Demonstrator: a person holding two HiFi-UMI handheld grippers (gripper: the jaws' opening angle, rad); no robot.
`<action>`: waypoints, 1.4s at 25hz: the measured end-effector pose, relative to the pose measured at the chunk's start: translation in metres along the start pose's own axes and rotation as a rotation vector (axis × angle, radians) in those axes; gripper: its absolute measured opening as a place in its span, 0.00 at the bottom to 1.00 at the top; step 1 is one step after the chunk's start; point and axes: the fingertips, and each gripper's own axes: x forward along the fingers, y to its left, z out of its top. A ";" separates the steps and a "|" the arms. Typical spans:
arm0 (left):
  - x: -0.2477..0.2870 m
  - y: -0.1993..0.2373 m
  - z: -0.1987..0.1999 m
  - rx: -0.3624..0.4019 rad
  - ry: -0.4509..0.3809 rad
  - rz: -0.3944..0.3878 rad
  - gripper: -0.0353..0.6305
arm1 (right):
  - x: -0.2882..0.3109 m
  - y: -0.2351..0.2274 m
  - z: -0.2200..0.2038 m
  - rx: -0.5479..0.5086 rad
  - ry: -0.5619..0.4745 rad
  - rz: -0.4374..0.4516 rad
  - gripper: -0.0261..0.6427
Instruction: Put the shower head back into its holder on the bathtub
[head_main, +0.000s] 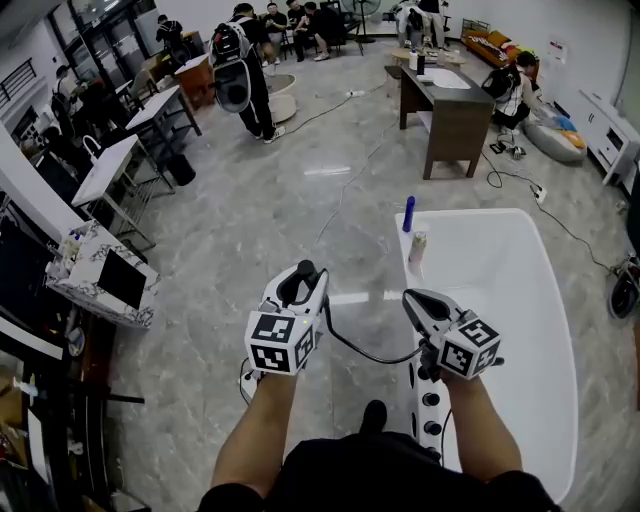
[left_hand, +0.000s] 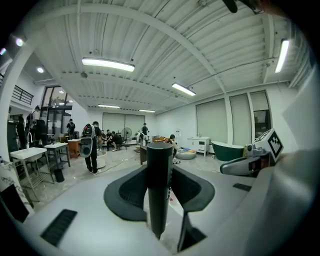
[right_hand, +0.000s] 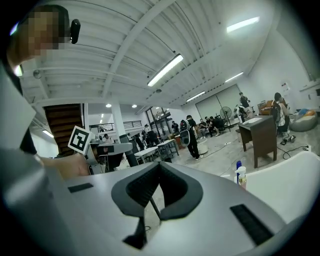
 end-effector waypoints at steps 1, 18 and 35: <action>0.008 -0.004 0.000 0.000 0.008 -0.009 0.28 | 0.000 -0.007 -0.002 0.012 0.003 -0.004 0.06; 0.125 -0.034 0.037 0.022 -0.055 -0.244 0.28 | -0.010 -0.083 0.017 0.032 -0.028 -0.204 0.06; 0.213 -0.033 0.085 0.054 -0.112 -0.608 0.28 | 0.021 -0.117 0.046 0.072 -0.112 -0.537 0.06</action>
